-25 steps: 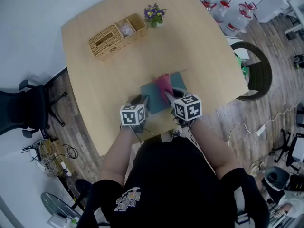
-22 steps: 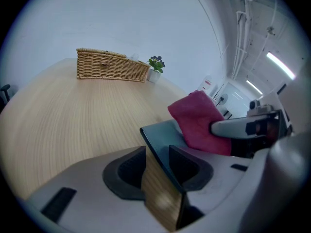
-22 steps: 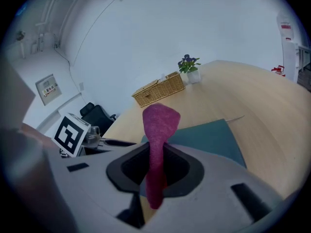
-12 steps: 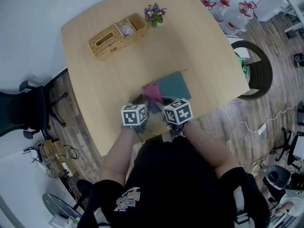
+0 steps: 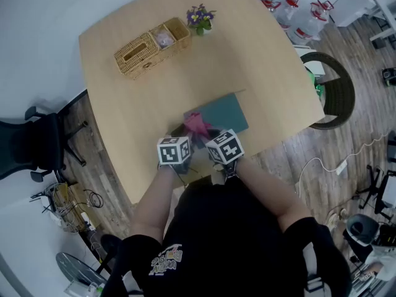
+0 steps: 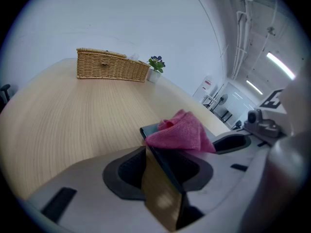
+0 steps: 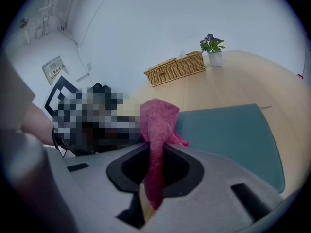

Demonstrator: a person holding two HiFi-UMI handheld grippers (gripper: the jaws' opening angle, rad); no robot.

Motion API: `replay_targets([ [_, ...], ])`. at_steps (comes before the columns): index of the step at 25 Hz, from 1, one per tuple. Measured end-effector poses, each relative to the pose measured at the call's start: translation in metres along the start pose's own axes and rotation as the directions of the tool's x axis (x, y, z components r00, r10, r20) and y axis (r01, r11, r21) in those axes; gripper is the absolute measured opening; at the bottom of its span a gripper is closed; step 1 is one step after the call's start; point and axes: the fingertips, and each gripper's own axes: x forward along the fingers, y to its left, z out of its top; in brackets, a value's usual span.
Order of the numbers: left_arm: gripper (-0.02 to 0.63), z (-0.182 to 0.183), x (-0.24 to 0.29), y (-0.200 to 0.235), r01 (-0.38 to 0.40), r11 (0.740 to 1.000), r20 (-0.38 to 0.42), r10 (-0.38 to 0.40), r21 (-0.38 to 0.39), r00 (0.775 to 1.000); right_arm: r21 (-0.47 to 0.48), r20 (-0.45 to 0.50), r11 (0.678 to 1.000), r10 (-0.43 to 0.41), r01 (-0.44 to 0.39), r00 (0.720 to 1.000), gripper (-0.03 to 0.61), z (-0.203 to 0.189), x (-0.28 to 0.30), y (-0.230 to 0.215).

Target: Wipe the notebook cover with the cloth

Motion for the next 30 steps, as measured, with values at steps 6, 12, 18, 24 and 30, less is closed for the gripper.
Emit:
replay_targets([
  [6,0.143,0.000,0.000,0.001,-0.001,1.000,-0.001,0.001,0.002,1.000,-0.012,-0.003,1.000,0.004,-0.004,1.000,0.066,0.000,-0.001,-0.004],
  [12,0.143,0.000,0.000,0.001,0.000,1.000,0.000,0.000,0.003,1.000,0.002,0.020,1.000,-0.020,0.020,1.000,0.066,0.003,-0.008,-0.021],
  [18,0.143,0.001,-0.001,0.001,-0.001,1.000,0.000,0.001,0.003,1.000,0.073,0.046,0.995,-0.064,0.061,0.997,0.066,0.006,-0.023,-0.055],
  [24,0.143,0.000,0.000,0.000,0.001,1.000,0.000,-0.001,0.003,1.000,0.116,0.070,0.987,-0.117,0.109,0.991,0.066,0.005,-0.039,-0.083],
  [30,0.143,0.000,0.000,0.000,0.001,1.000,0.001,-0.001,0.003,1.000,0.143,0.081,0.978,-0.162,0.149,0.983,0.066,0.005,-0.053,-0.108],
])
